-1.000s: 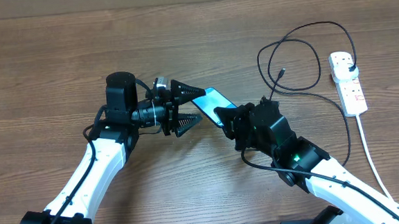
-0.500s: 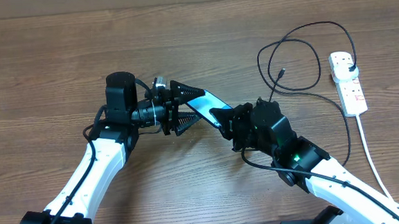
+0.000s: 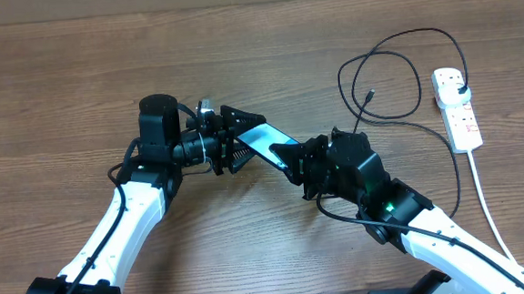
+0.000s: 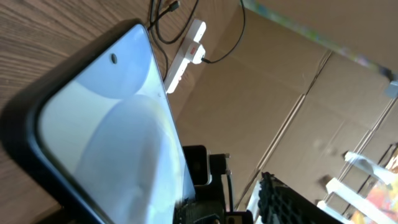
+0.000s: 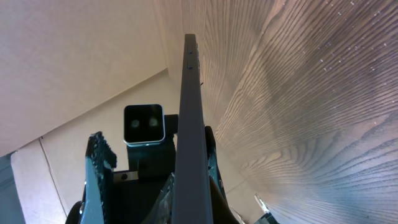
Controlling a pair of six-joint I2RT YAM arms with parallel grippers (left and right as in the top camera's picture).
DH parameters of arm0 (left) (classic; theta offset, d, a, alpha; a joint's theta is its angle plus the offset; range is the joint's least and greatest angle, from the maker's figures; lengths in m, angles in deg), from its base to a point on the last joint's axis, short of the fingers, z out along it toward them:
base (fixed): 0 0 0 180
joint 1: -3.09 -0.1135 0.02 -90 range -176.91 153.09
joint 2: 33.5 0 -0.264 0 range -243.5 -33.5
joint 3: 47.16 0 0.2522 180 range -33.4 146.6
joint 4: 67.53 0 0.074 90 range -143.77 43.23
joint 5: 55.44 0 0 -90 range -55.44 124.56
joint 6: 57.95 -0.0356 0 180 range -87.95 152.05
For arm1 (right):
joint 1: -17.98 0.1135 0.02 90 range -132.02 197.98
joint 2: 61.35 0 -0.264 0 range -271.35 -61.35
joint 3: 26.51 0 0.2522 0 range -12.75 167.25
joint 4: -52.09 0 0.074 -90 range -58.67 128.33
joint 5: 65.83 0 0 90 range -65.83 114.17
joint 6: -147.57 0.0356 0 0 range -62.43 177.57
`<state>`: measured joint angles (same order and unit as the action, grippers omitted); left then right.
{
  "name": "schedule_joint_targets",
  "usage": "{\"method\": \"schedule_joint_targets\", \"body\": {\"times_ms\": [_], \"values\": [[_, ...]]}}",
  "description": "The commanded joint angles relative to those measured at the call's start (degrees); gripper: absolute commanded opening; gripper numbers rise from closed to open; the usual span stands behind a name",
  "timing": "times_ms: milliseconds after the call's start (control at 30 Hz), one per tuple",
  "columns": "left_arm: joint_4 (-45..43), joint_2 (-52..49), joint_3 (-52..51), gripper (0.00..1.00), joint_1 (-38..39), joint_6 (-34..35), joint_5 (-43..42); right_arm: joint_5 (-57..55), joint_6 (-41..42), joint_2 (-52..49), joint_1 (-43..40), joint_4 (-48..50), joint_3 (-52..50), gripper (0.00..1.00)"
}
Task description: Plug charger to phone and switch on socket
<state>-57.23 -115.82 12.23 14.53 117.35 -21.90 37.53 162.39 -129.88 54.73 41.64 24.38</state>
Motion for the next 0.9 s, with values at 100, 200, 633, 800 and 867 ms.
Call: {"method": "schedule_joint_targets", "body": {"times_ms": [100, 200, 633, 800, 867], "values": [[-0.24, -0.28, 0.11, 0.58, 0.22, 8.0, -0.72, 1.29, 0.24, 0.52, 0.04, 3.26, 0.59, 0.04], [-0.24, -0.28, 0.11, 0.51, 0.22, 9.09, -2.1, 1.29, 0.24, 0.52, 0.04, 4.17, 0.59, 0.04], [-0.22, -0.28, 0.11, 0.36, 0.22, 11.39, -3.34, 0.26, 0.22, 0.46, 0.04, 4.96, 0.59, 0.04], [-0.22, -0.28, 0.11, 0.32, 0.22, 11.39, -3.08, 0.22, 0.22, 0.46, 1.44, 6.97, 0.59, 0.04], [-0.2, -0.28, 0.11, 0.31, 0.22, 11.39, -2.93, 0.17, 0.22, 0.46, 2.08, 7.45, 0.59, 0.04]]}}
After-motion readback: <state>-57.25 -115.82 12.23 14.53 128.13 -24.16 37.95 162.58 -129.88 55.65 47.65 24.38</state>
